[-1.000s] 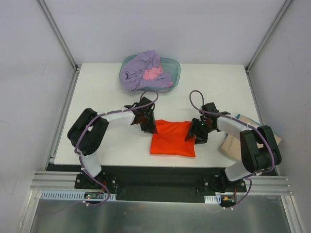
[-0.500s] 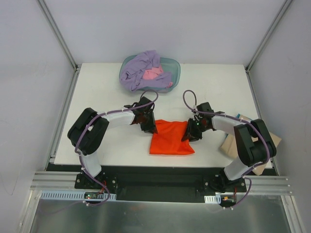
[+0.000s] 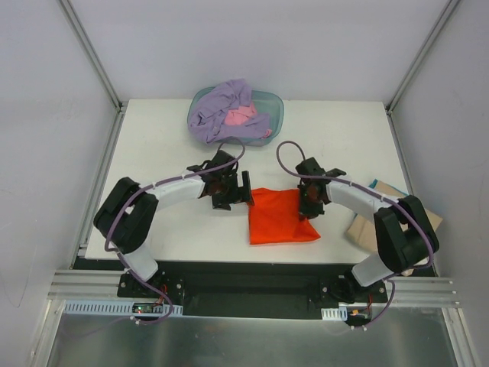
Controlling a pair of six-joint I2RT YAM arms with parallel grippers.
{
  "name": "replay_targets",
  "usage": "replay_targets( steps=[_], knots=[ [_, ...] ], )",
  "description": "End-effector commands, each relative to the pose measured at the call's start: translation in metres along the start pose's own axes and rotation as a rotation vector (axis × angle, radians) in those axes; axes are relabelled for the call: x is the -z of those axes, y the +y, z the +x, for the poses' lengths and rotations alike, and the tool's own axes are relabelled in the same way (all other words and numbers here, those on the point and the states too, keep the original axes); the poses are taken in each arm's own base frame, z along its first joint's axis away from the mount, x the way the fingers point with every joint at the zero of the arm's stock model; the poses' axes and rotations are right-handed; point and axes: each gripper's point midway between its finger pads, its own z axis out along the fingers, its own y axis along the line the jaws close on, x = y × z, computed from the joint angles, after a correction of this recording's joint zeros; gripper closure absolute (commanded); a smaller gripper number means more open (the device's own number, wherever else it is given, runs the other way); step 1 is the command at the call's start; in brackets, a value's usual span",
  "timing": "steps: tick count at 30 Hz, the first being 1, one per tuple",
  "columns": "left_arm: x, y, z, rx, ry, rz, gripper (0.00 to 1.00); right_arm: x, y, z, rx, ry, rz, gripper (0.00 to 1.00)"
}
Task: Fold and stack the t-shirts
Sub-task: Put the neatly folded tshirt into the corner of the board with the right arm
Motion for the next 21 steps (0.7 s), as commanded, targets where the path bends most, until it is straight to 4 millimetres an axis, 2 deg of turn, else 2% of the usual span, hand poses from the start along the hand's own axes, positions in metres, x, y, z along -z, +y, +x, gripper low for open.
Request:
replay_targets(
  steps=[1,2,3,7,10,11,12,21],
  knots=[
    [0.037,-0.002,-0.005,-0.066,-0.084,0.012,0.06,0.047,-0.068,-0.004,-0.04,-0.093,0.37,0.99],
    [0.04,0.0,-0.007,-0.07,-0.1,0.006,0.03,0.058,-0.078,-0.007,-0.044,-0.131,0.422,0.99],
    [0.044,0.0,-0.009,-0.076,-0.116,0.007,0.01,0.067,-0.086,-0.001,-0.044,-0.122,0.462,0.99],
    [0.055,-0.001,-0.013,-0.098,-0.147,0.013,0.01,0.1,-0.107,-0.004,-0.066,-0.187,0.571,0.99],
    [0.056,0.001,-0.013,-0.103,-0.144,0.01,0.01,0.126,-0.126,-0.004,-0.06,-0.227,0.669,0.99],
    [0.056,0.002,-0.012,-0.1,-0.142,0.01,0.01,0.138,-0.133,-0.009,-0.068,-0.265,0.715,0.99],
    [0.056,0.002,-0.011,-0.101,-0.14,0.01,0.01,0.146,-0.14,-0.006,-0.064,-0.252,0.751,0.99],
    [0.054,0.015,-0.012,-0.069,-0.123,-0.003,0.01,0.178,-0.165,-0.009,-0.049,-0.193,0.848,0.99]
  ],
)
